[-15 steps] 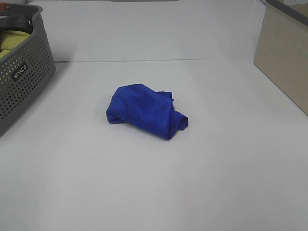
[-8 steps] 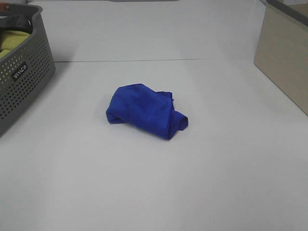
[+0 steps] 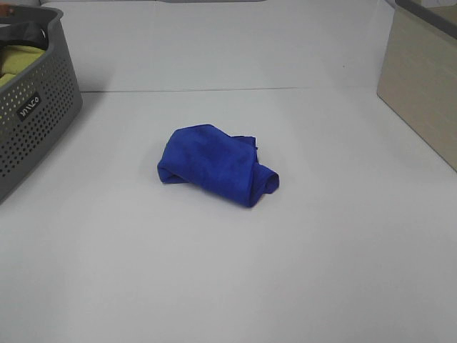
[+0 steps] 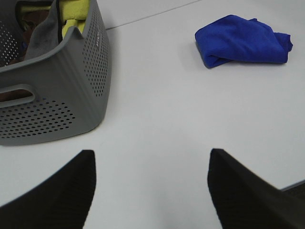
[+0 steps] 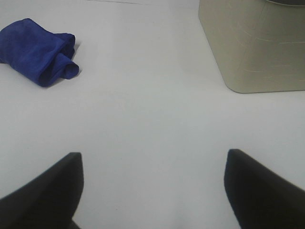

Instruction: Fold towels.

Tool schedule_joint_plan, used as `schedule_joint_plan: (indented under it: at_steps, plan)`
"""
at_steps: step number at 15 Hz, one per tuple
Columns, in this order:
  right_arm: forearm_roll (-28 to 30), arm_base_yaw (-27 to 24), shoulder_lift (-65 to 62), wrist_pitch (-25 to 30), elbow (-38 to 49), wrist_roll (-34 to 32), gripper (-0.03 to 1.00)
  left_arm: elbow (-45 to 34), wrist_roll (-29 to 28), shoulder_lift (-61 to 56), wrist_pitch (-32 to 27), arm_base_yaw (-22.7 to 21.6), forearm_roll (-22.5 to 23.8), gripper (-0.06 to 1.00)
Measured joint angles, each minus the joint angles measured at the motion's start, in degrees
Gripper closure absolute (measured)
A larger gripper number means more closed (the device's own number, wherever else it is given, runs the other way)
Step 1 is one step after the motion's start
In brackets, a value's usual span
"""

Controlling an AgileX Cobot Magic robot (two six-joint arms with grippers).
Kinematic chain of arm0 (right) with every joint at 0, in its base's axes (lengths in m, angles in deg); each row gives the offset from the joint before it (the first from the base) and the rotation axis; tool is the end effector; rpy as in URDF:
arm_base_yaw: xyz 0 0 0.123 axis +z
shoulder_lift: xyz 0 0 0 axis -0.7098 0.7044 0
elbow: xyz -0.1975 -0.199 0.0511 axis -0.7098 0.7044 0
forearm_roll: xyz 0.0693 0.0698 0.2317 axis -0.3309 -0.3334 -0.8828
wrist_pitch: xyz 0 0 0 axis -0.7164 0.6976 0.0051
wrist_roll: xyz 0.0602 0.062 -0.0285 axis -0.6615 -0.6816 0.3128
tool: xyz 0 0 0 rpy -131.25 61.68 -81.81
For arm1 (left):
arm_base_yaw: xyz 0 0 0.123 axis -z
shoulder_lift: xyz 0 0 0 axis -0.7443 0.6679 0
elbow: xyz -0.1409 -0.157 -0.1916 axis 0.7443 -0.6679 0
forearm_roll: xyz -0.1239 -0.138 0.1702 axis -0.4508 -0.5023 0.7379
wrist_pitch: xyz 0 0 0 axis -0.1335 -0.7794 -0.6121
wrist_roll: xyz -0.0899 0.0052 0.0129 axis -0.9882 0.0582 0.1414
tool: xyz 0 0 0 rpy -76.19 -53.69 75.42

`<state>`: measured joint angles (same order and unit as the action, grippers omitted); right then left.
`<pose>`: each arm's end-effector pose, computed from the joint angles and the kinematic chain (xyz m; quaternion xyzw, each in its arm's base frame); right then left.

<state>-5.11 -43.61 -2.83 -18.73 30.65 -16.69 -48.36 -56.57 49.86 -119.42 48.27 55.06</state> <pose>-0.0070 0.0077 0.2777 -0.0566 0.8511 0.0314 0.5209 -0.0069 -0.0138 0.2802 0.1312 0.8372 -0.0091 0.5309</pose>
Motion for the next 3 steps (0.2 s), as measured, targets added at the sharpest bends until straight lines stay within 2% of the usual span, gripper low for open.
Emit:
schedule_joint_plan:
  at_steps: [3]
  plan:
    - [0.0,0.0,0.0,0.0,0.0,0.0,0.20,0.0,0.0,0.0,0.0,0.0,0.0,0.30]
